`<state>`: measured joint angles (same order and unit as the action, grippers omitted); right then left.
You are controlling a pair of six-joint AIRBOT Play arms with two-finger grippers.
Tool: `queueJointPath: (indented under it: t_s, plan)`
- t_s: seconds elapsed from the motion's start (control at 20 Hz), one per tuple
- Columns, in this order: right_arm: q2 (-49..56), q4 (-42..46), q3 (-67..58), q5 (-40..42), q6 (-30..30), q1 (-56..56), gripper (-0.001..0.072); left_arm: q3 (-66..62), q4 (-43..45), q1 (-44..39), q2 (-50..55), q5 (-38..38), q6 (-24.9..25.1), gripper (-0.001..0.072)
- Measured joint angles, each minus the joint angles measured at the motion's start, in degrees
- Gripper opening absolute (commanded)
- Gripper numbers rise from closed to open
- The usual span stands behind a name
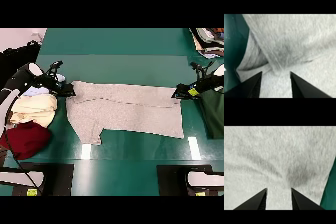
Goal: Fold the shirts.
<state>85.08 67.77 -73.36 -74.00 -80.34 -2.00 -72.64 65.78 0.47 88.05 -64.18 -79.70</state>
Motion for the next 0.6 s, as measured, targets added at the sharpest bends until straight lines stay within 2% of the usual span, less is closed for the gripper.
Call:
queueJointPath:
  t_s: [0.15,0.3,0.6]
  plan:
    - [-3.8,-1.1,0.7,-3.0,0.8,-1.7,0.0356,3.2,0.8,1.3,-4.3,-5.2,-0.1,0.042]
    - [-9.0,-1.7,0.9,-5.2,1.2,-3.2,0.0356,12.7,0.7,1.8,-12.0,-7.1,-0.1,0.042]
    - [-16.2,-2.0,1.0,-5.0,1.5,-4.3,0.0356,32.2,-6.3,2.1,-22.6,-4.3,-0.6,0.042]
